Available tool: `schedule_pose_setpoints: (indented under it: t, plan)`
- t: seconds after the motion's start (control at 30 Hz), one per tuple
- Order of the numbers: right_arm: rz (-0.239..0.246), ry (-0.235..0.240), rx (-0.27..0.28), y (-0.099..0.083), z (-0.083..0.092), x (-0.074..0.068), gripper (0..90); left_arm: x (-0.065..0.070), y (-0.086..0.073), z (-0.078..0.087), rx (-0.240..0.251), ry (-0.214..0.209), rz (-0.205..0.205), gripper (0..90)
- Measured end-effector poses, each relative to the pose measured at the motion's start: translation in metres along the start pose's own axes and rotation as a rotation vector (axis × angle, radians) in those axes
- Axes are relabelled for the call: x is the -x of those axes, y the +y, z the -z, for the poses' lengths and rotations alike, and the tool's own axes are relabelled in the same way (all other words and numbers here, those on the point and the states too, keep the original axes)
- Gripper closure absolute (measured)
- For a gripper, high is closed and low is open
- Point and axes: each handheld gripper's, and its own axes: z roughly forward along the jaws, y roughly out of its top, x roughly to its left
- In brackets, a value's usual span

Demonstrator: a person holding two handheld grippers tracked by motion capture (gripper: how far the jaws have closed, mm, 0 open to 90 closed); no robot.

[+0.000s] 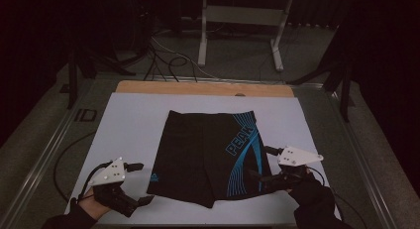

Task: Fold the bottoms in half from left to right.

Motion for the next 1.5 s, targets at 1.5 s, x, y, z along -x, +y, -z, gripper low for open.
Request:
schedule_pose_setpoints:
  t: [1.5]
  plan:
    - [0.025, 0.018, 0.076, 0.077, -0.085, 0.02, 10.7, -0.005, 0.01, -0.003, -0.01, 0.249, 0.121, 0.0]
